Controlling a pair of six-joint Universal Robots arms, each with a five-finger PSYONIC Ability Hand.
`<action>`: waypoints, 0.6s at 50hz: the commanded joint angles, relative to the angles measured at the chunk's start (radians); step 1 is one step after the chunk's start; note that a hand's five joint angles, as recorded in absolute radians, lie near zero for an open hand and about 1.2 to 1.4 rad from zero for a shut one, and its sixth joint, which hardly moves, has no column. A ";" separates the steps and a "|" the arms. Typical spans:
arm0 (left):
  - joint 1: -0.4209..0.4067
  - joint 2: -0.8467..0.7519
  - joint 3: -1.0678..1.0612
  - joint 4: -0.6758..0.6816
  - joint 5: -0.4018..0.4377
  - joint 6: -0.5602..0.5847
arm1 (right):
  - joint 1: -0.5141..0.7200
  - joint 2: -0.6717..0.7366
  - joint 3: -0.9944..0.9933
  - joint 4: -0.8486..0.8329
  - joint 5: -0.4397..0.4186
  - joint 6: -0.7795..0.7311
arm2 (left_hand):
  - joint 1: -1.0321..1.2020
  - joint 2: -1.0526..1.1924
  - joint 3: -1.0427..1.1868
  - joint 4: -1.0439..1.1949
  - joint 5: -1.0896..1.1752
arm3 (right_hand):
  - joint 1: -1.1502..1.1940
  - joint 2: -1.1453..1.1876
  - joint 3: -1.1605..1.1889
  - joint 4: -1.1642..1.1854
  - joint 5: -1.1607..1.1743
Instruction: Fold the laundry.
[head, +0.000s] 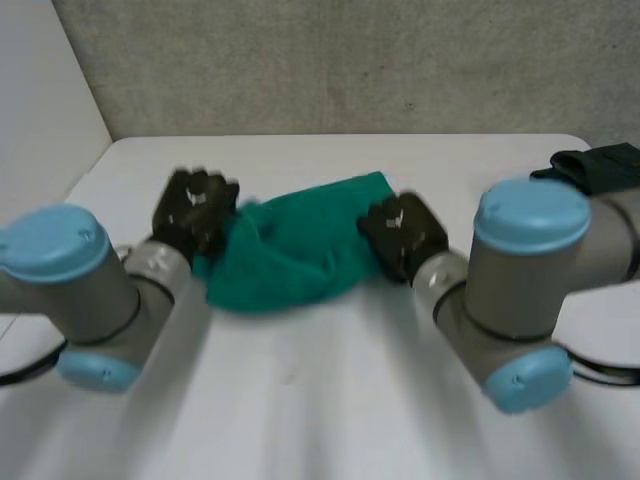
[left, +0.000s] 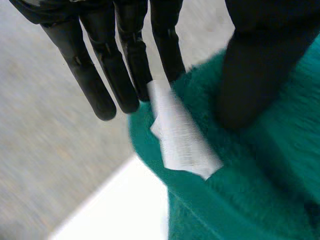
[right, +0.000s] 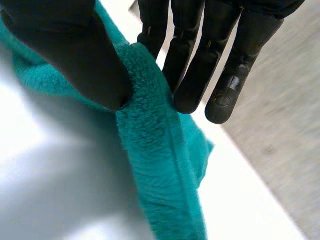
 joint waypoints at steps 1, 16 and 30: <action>-0.005 0.102 -0.092 -0.126 0.000 0.052 | -0.006 0.022 0.067 -0.001 -0.001 -0.006 | -0.144 -0.164 -0.177 -0.171 -0.172 | 0.402 0.228 0.213 0.204 0.230; 0.025 0.277 -0.092 -0.333 0.080 -0.077 | -0.012 -0.160 0.245 -0.006 -0.072 -0.011 | -0.115 -0.135 -0.148 -0.142 -0.143 | 0.402 0.228 0.213 0.204 0.230; 0.013 -0.011 0.178 -0.503 0.088 -0.071 | -0.056 -0.203 0.348 -0.024 -0.119 -0.048 | -0.076 -0.097 -0.110 -0.104 -0.105 | 0.402 0.228 0.213 0.204 0.230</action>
